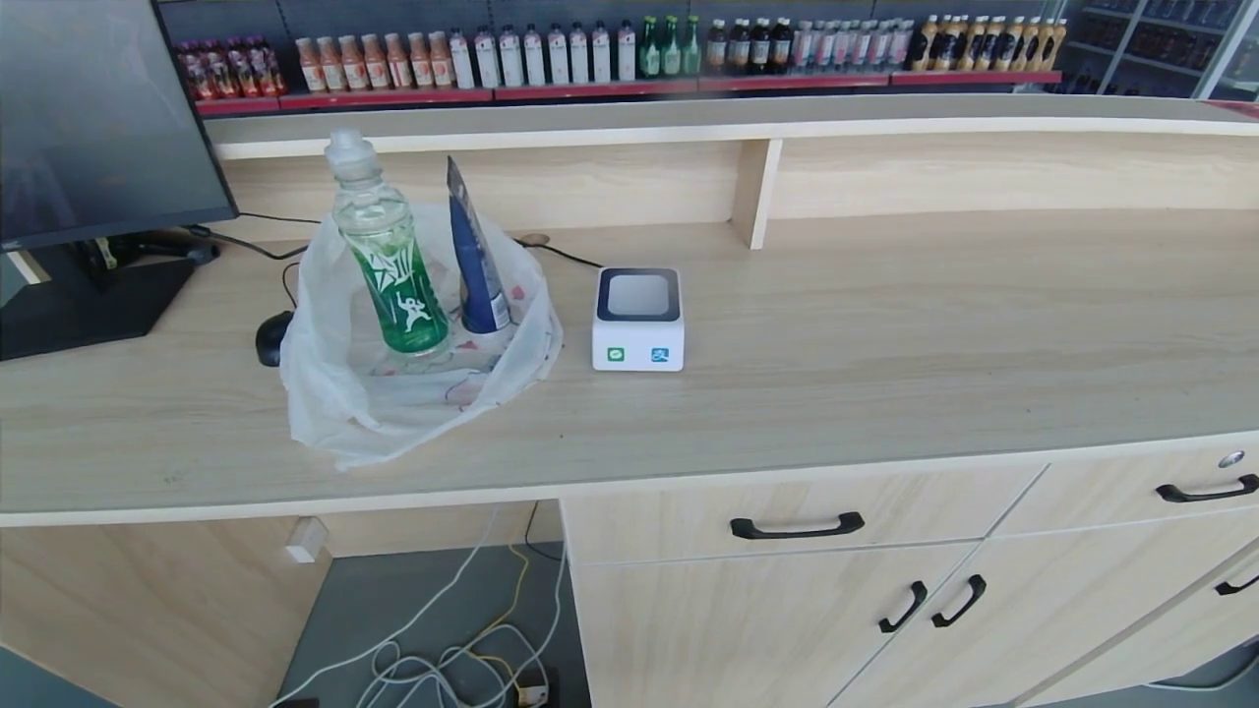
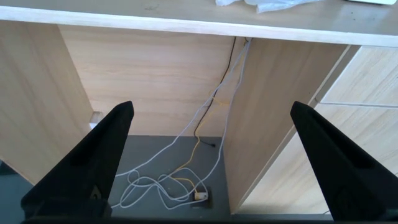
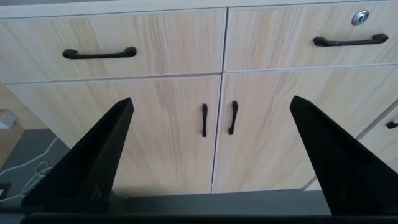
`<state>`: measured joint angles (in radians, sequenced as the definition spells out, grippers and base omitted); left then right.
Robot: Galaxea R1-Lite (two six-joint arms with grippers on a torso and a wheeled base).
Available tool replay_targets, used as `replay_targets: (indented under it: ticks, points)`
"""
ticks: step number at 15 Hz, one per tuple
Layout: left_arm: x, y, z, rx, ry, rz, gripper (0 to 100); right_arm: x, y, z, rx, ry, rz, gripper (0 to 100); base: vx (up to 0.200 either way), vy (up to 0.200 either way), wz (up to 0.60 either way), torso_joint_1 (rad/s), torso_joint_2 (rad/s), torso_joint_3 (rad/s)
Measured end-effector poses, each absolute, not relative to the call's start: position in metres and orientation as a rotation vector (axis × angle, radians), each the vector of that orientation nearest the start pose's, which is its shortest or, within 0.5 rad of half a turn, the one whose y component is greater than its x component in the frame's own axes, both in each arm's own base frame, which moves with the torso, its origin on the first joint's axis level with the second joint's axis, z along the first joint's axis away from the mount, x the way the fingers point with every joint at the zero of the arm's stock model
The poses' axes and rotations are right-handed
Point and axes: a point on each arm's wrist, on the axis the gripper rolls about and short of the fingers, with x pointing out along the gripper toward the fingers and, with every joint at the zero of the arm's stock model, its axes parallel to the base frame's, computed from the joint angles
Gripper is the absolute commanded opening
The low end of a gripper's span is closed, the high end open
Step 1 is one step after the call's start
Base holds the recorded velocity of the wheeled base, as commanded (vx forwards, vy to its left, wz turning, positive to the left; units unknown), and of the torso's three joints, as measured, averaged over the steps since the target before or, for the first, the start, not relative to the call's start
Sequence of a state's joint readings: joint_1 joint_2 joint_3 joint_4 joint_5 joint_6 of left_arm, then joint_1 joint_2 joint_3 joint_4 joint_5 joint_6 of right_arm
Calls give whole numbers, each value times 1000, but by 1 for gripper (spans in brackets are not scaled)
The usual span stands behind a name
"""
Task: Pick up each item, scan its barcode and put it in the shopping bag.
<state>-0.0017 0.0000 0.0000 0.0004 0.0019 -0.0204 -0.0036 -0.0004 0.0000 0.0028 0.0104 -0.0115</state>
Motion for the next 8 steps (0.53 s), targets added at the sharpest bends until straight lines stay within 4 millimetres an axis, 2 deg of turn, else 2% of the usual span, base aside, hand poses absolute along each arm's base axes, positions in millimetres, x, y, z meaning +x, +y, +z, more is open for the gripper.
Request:
replay_targets:
  ticks: [8]
  points:
    - [-23,0,75,-19,0,0,100,-23,0,75,-11,3,7,100,0,0,0,0,0,0]
